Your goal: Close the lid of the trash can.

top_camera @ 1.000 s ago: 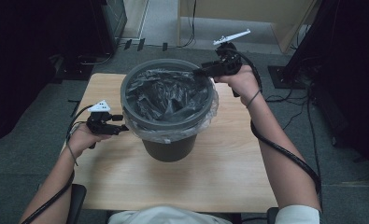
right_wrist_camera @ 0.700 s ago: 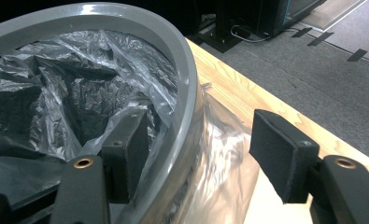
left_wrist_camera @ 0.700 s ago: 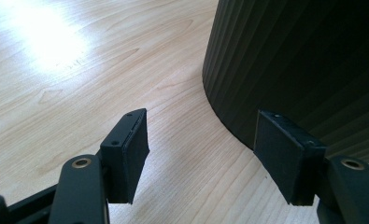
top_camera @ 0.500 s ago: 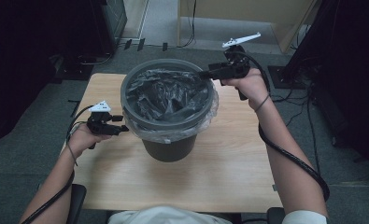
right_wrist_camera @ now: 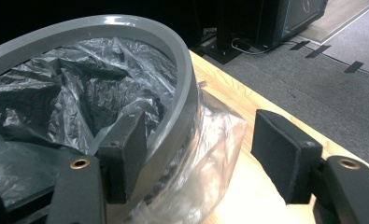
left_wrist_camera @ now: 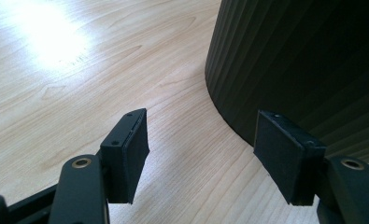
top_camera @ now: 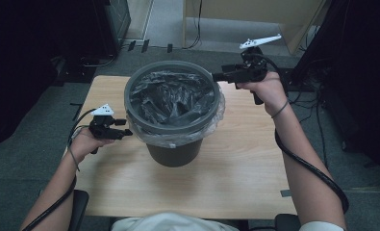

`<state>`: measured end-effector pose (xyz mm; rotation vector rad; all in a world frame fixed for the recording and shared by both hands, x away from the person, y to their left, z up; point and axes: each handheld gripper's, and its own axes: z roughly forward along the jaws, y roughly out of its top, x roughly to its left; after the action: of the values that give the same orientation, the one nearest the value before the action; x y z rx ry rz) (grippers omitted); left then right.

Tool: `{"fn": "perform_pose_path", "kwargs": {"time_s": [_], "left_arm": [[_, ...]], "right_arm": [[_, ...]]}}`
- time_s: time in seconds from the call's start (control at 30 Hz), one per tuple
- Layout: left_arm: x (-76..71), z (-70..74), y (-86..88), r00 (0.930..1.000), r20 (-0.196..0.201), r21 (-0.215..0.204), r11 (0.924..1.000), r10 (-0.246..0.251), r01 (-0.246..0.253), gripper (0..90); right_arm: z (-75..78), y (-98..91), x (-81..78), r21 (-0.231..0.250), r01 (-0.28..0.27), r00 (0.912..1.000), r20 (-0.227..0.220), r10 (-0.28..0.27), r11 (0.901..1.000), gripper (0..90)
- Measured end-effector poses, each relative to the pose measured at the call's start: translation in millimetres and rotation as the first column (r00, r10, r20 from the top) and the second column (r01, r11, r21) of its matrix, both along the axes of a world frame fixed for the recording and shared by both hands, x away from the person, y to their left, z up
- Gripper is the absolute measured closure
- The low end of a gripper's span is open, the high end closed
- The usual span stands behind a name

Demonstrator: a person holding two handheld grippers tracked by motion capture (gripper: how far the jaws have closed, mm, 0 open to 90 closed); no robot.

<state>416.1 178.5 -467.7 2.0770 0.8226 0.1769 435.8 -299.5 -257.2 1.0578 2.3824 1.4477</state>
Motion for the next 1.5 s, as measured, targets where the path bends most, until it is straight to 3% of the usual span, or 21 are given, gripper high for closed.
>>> {"fn": "perform_pose_path", "kwargs": {"time_s": [0.33, 0.8, 1.0, 1.27, 1.37, 1.4, 1.5], "left_arm": [[0.3, -1.1, 0.1, 1.0000, -0.006, 0.005, 1.0000, 0.001, -0.001, 34.7], [0.8, -2.2, -0.3, 0.9999, -0.009, 0.006, 1.0000, 0.007, -0.007, 34.8], [1.0, -2.6, 0.4, 0.9999, -0.007, 0.003, 0.9999, 0.012, -0.012, 34.7], [1.0, -3.5, -0.1, 0.9999, -0.010, 0.007, 0.9999, 0.013, -0.013, 34.7], [0.9, -3.7, -0.1, 0.9999, -0.010, 0.006, 0.9999, 0.013, -0.013, 34.7], [0.9, -3.7, 0.0, 0.9999, -0.010, 0.007, 0.9999, 0.013, -0.013, 34.7], [0.7, -3.9, -0.1, 0.9999, -0.009, 0.007, 0.9999, 0.012, -0.012, 34.7]], "right_arm": [[0.5, -12.3, -9.6, -0.038, 0.005, 0.9994, 0.034, -0.003, 0.9993, 34.8], [-9.8, -31.0, -18.8, -0.048, 0.030, 0.9988, 0.040, -0.028, 0.9984, 33.1], [-21.0, -36.7, -25.2, -0.074, 0.040, 0.9976, 0.060, -0.036, 0.9964, 29.7], [-31.4, -37.8, -28.3, -0.068, 0.071, 0.9953, 0.070, -0.066, 0.9952, 29.1], [-35.0, -37.5, -28.5, -0.058, 0.069, 0.9958, 0.066, -0.065, 0.9959, 25.6], [-38.9, -38.2, -28.4, -0.047, 0.041, 0.9978, 0.054, -0.038, 0.9981, 22.8], [-44.4, -38.1, -28.8, -0.058, 0.053, 0.9974, 0.052, -0.050, 0.9969, 22.8]]}}
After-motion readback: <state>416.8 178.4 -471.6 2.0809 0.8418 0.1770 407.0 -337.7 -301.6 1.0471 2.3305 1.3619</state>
